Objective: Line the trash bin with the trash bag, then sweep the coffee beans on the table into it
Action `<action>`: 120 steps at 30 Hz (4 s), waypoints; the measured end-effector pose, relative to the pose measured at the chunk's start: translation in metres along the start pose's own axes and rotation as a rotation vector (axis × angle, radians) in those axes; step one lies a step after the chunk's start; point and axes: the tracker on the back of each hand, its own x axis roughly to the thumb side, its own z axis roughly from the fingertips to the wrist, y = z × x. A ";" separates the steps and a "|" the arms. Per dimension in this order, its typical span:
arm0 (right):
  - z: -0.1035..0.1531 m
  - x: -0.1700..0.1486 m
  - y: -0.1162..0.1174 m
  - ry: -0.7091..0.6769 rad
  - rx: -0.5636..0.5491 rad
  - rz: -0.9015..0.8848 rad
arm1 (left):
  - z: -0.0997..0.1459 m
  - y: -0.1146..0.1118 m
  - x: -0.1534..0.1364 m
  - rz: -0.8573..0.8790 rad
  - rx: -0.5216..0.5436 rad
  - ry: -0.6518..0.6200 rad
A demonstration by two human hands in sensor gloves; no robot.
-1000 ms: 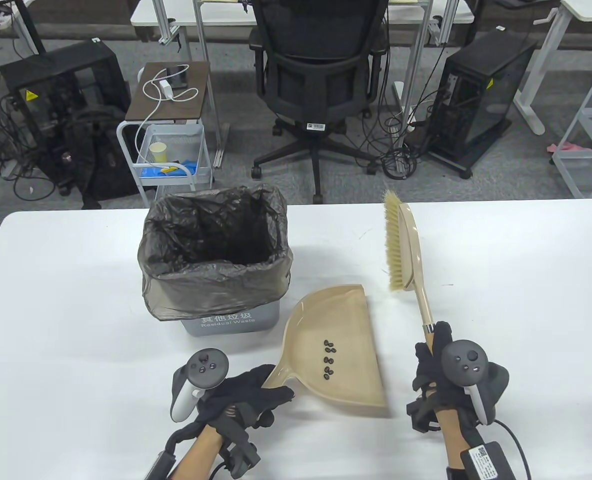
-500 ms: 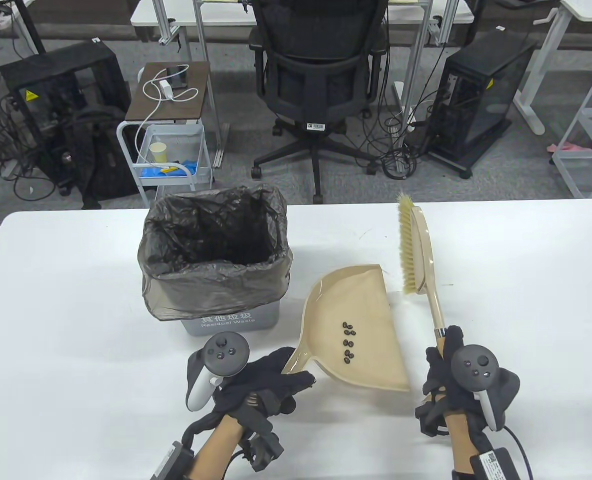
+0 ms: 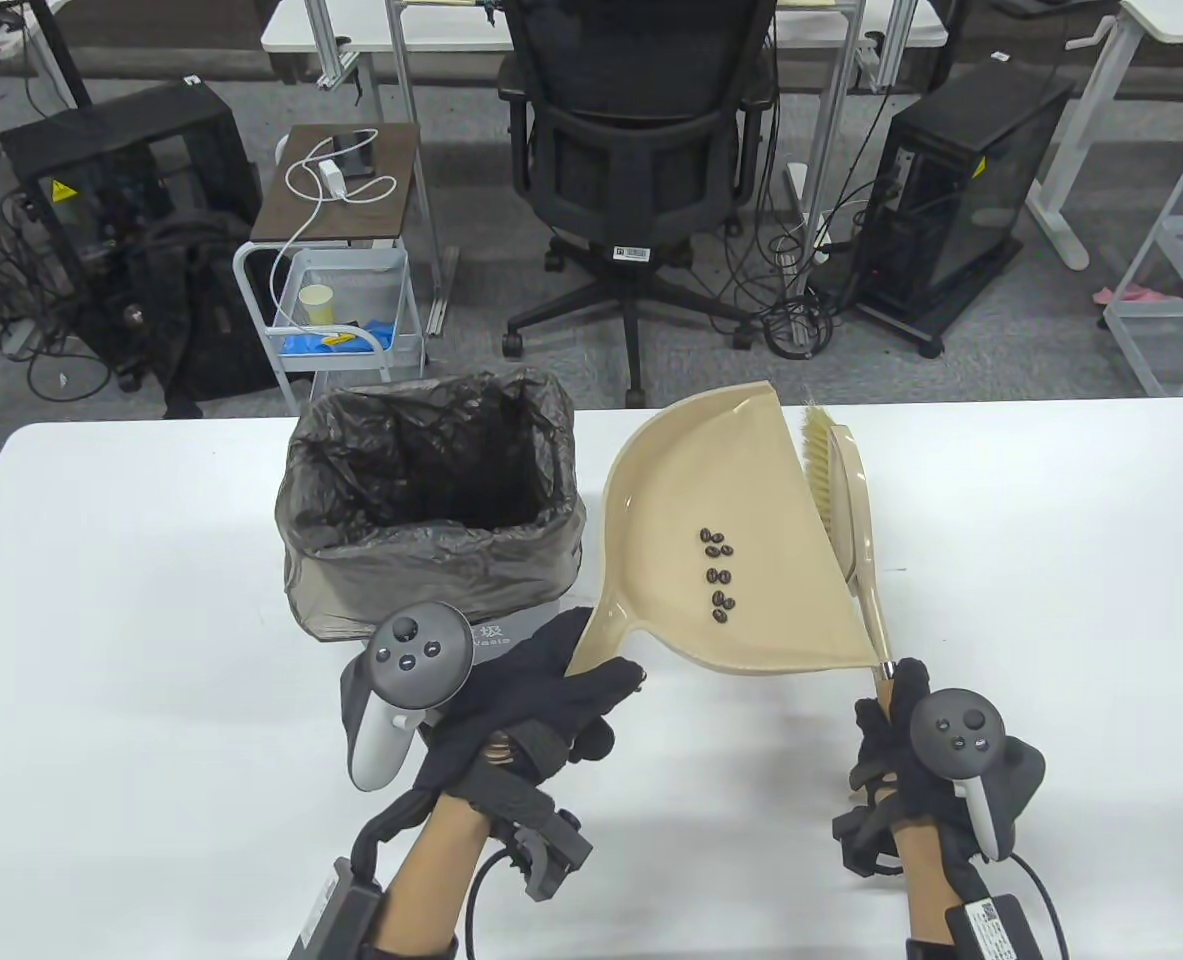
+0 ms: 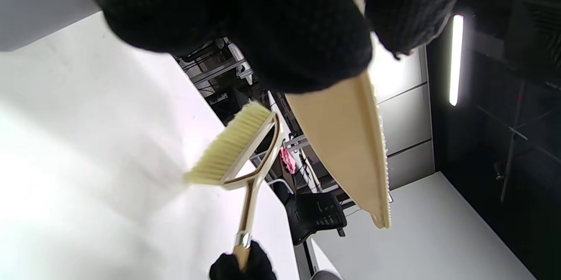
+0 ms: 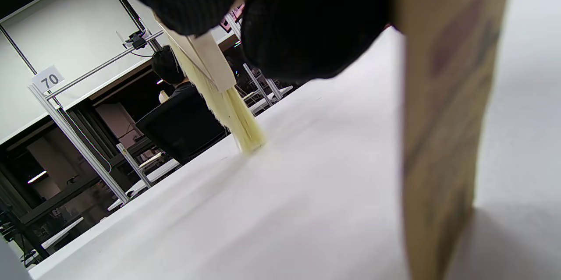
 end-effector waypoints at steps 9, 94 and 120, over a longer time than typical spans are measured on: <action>-0.001 -0.001 0.002 -0.008 0.018 -0.024 | 0.009 0.043 0.028 -0.036 0.214 0.003; -0.033 -0.036 0.023 0.177 0.182 0.446 | 0.015 -0.048 -0.141 0.106 0.051 -0.206; 0.008 0.019 -0.004 -0.173 0.023 0.089 | -0.023 -0.060 -0.214 0.170 -0.027 0.300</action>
